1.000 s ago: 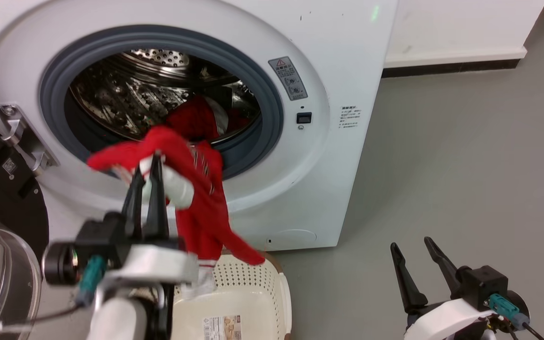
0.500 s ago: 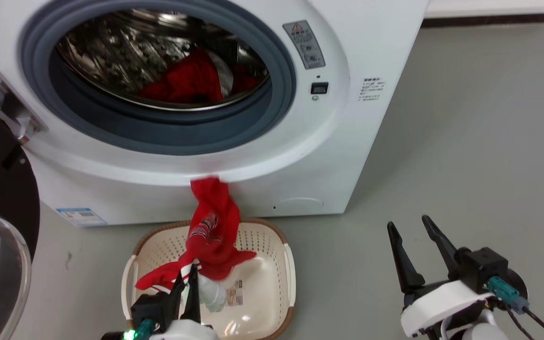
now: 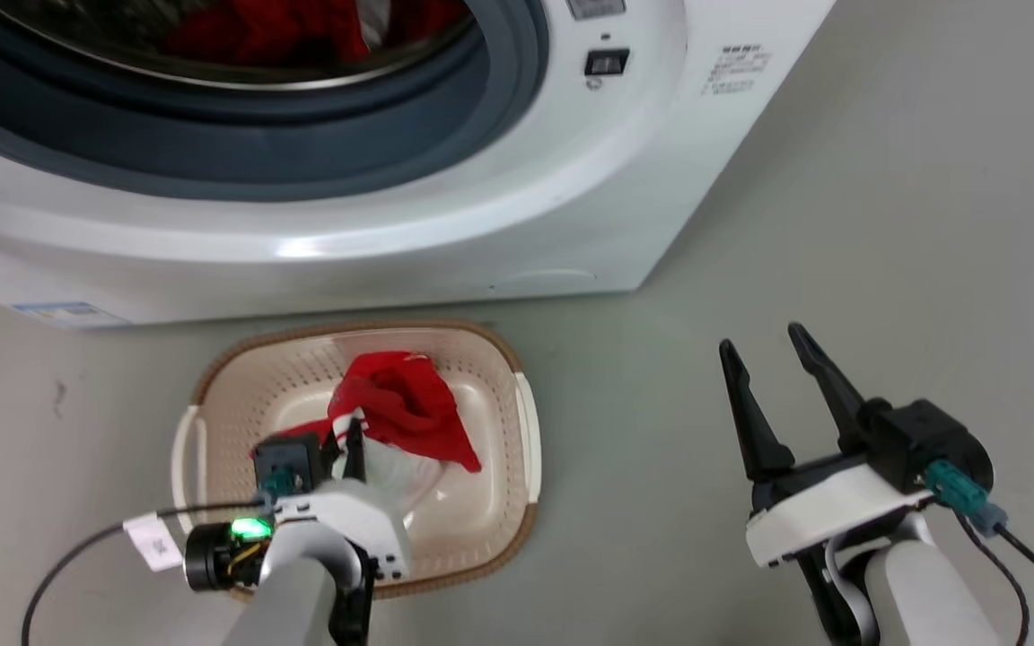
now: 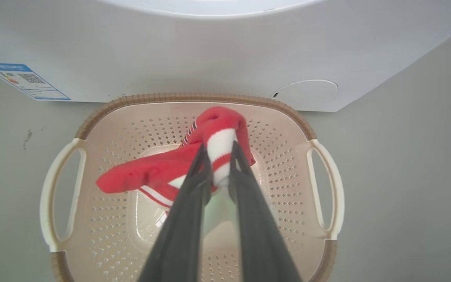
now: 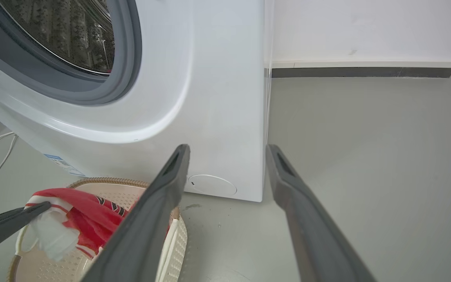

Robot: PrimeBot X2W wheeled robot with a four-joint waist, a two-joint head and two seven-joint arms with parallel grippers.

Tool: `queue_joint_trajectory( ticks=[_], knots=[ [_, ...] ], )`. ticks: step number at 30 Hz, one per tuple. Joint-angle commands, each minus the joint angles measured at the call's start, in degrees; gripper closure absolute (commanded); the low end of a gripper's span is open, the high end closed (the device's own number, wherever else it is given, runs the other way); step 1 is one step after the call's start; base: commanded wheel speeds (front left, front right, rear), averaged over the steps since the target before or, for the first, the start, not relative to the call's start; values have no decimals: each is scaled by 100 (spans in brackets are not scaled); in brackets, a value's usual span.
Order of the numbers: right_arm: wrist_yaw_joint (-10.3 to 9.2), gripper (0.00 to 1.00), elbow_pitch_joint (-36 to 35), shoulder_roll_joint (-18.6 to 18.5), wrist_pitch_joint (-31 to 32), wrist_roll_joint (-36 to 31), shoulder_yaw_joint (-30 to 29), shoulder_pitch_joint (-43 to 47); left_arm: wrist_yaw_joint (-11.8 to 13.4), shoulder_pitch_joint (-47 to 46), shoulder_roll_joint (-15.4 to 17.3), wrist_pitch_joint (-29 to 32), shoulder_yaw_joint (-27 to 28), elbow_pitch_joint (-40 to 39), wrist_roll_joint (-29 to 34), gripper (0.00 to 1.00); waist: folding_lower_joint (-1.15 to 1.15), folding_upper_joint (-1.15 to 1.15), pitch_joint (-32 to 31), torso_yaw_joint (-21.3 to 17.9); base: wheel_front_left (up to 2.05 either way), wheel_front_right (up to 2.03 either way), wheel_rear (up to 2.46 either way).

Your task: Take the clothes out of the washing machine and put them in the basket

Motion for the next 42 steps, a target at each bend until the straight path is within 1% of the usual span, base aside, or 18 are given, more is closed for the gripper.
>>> queue_joint_trajectory(
  ticks=[1, 6, 11, 15, 18, 19, 20, 21, 22, 24, 32, 36, 40, 42],
  knots=[
    [-3, 0, 11, 7, -49, 30, 25, -146, 8, -229, 2, -37, 32, 206, -29, 100, -1, 0, 437, -198, 0, 0, 0],
    [-4, 0, 86, 7, -134, 120, 152, -437, -60, -963, 132, -27, 142, 1183, 11, 100, -1, 0, 978, -435, 0, 0, 0],
    [-3, 0, 174, 9, -204, 205, 236, -645, -54, -1515, 261, -28, 227, 1974, -40, 100, -1, 0, 1411, -562, 0, 0, 0],
    [-4, 0, 247, 7, -246, 245, 301, -774, -18, -1760, 320, -28, 280, 2361, -82, 100, -1, 0, 1593, -631, 0, 0, 0],
    [-4, 0, 293, 8, -250, 284, 308, -815, -14, -1792, 335, -28, 365, 2479, -162, 100, -1, 0, 1624, -638, 0, 0, 0],
    [-4, 0, 325, 7, -253, 294, 309, -812, -6, -1778, 334, -28, 383, 2488, -168, 87, -1, 0, 1603, -633, 0, 0, 0],
    [-3, 0, 351, 8, -254, 291, 307, -823, 9, -1743, 329, -28, 399, 2494, -181, 57, -1, 0, 1564, -626, 0, 0, 0],
    [-4, 0, 365, 7, -252, 290, 288, -831, 10, -1684, 322, -28, 410, 2473, -180, 49, -1, 0, 1500, -611, 0, 0, 0],
    [-4, 0, 376, 7, -254, 284, 268, -822, 18, -1612, 310, -28, 431, 2438, -184, 0, -1, 0, 1420, -590, 0, 0, 0],
    [-3, 0, 391, 7, -254, 252, 230, -773, -6, -1474, 274, -28, 590, 2298, -301, 0, -1, 0, 1209, -546, 0, 0, 0],
    [-3, 0, 578, 6, -253, 92, -17, -327, -108, -493, 71, -28, 504, 1415, -14, 0, -1, 0, -116, -279, 0, 0, 0],
    [-3, 0, 643, 6, -253, -24, -131, -67, -147, 80, 19, -28, 459, 770, 143, 0, -1, 0, -673, -113, 0, 0, 0],
    [-4, 0, 630, 5, -204, -111, -256, 157, -100, 559, -7, -28, 408, -22, 263, 0, -1, 0, -1040, 40, 0, 0, 0],
    [-3, 0, 587, 5, -161, -137, -312, 255, -88, 769, -12, -28, 328, -502, 175, 0, -1, 0, -1178, 98, 0, 0, 0]
  ],
)
